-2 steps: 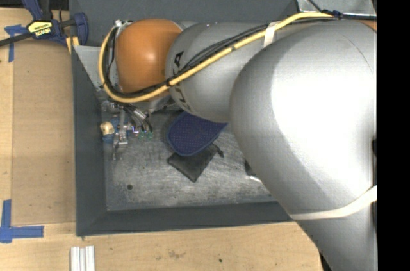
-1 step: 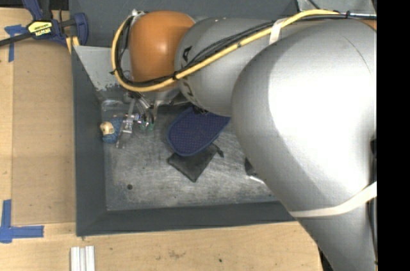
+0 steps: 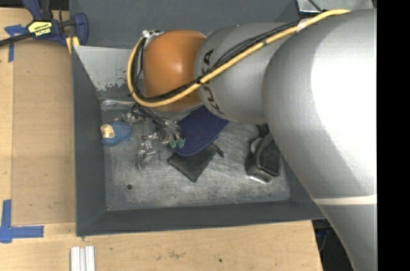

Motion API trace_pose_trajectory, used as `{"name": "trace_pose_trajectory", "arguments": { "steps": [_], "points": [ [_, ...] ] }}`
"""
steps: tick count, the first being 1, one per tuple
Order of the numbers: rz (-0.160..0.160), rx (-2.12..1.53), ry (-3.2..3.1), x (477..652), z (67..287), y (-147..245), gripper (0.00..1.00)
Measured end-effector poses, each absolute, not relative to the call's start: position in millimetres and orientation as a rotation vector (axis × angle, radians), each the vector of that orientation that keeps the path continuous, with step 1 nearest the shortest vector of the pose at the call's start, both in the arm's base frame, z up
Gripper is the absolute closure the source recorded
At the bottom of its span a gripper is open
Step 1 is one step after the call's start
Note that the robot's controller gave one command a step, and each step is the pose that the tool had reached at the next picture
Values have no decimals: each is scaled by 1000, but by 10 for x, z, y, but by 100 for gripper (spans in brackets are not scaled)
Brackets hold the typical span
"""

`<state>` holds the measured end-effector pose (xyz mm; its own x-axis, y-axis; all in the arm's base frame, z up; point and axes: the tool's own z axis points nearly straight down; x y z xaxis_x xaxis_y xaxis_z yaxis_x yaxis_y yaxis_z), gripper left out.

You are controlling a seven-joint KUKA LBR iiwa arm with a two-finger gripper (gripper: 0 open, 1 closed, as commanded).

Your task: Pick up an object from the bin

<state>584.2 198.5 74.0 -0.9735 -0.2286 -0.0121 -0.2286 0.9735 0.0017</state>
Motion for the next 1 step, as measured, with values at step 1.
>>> {"name": "trace_pose_trajectory", "arguments": {
  "steps": [1],
  "points": [
    [-13,-853,3017,6029,732,2401,0]
  ]
}}
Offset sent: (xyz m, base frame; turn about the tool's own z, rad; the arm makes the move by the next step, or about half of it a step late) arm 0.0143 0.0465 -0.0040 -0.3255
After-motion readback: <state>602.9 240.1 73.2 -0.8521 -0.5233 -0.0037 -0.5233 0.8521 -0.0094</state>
